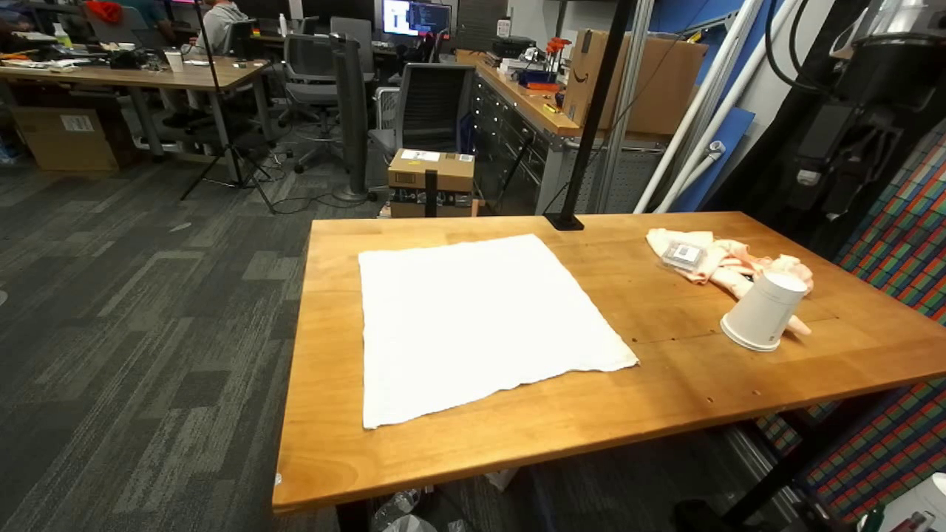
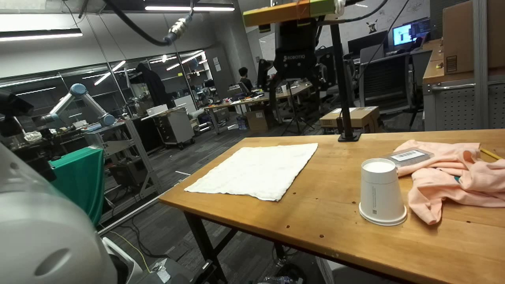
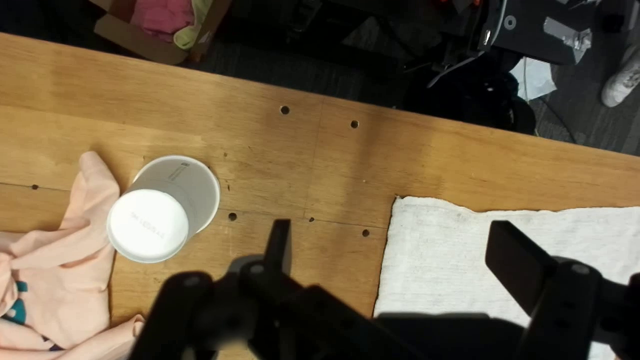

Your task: Fold the cloth

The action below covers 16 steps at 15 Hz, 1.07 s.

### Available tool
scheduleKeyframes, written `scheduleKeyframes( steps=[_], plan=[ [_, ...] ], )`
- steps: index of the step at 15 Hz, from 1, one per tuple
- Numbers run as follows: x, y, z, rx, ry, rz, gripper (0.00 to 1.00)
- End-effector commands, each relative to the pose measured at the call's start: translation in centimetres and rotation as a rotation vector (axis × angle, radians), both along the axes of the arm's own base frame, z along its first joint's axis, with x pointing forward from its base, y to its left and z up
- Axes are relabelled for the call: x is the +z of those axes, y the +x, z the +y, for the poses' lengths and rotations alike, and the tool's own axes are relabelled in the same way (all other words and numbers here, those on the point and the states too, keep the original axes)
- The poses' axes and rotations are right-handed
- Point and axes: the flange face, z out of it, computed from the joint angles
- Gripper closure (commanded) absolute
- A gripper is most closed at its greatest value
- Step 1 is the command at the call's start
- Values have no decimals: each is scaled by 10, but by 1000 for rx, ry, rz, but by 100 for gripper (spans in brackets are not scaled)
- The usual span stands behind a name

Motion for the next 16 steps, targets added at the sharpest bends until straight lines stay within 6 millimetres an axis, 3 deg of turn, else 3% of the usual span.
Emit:
scheduleKeyframes(
  steps=[1,4,8,13,16],
  plan=[
    [-10,2,16,52,-10,-30,0],
    [-27,4,39,109,-55,-93,0],
    [-67,1,72,187,-107,-210,0],
    [-124,-21,121,276,-142,-302,0],
    [-143,-32,151,314,-143,-340,0]
  ],
)
